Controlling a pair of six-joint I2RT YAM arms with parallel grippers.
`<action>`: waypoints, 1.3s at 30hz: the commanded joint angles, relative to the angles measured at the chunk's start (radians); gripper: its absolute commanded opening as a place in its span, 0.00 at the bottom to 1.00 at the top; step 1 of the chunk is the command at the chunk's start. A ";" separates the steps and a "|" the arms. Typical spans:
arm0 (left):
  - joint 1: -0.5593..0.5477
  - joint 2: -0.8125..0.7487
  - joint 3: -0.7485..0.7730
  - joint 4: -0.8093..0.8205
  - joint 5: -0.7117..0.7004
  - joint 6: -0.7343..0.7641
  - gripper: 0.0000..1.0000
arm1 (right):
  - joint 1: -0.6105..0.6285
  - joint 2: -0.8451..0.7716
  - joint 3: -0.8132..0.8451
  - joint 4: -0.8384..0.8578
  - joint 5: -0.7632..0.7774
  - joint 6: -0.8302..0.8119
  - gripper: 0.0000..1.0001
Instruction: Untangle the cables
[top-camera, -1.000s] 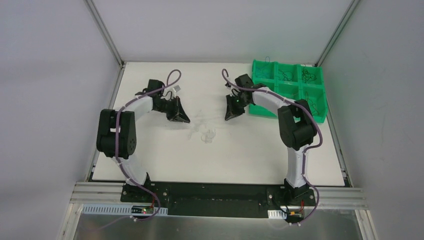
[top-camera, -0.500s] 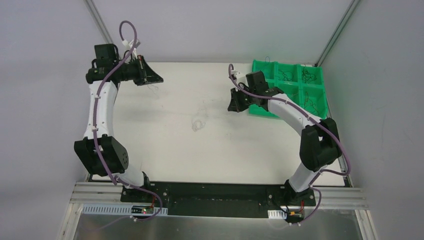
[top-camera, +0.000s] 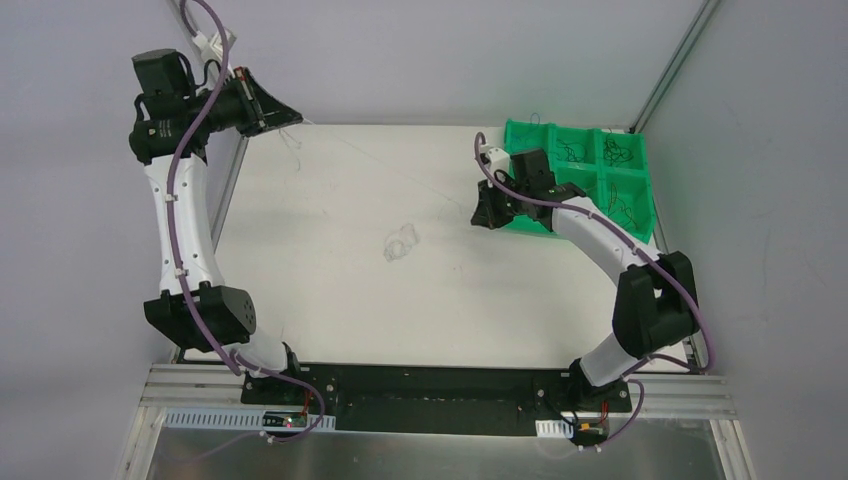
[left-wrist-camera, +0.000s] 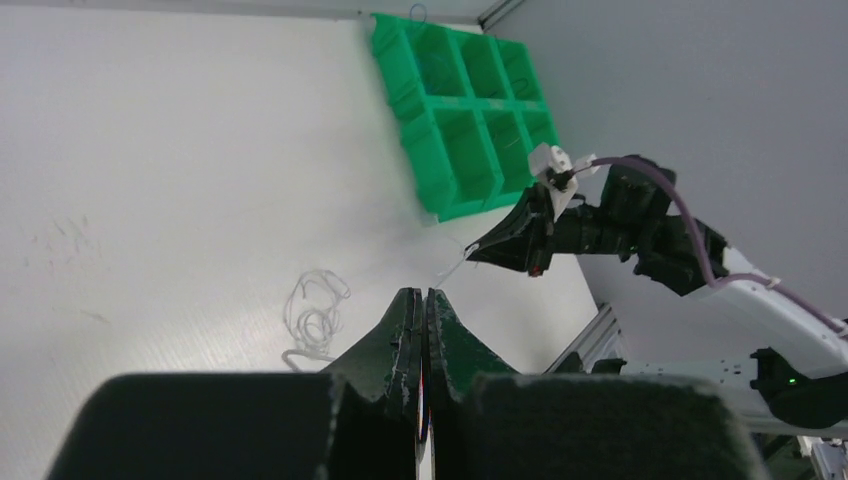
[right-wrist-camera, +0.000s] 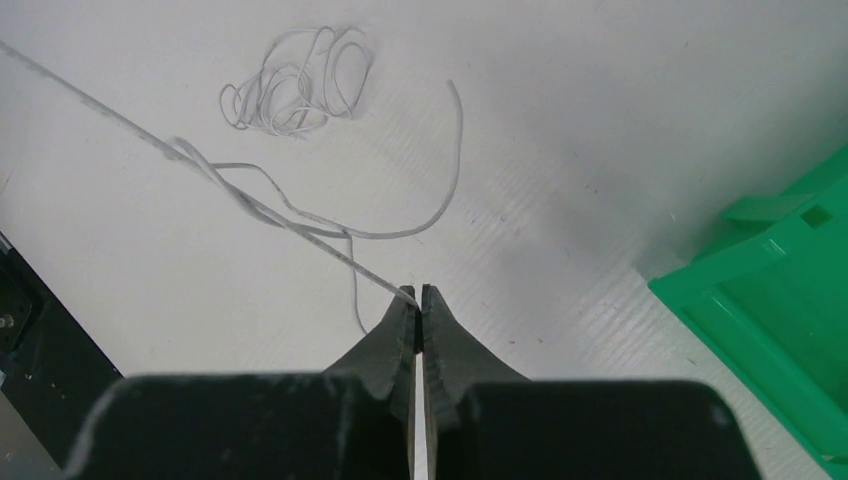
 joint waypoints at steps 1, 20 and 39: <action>0.107 -0.038 0.162 0.431 -0.049 -0.175 0.00 | -0.104 -0.001 -0.042 -0.307 0.182 -0.054 0.00; -0.543 -0.051 -0.295 0.552 0.002 -0.244 0.00 | 0.102 -0.213 0.274 -0.046 -0.168 0.208 0.00; -0.701 0.000 -0.310 0.590 0.003 -0.258 0.00 | 0.175 -0.257 0.297 0.076 -0.160 0.294 0.00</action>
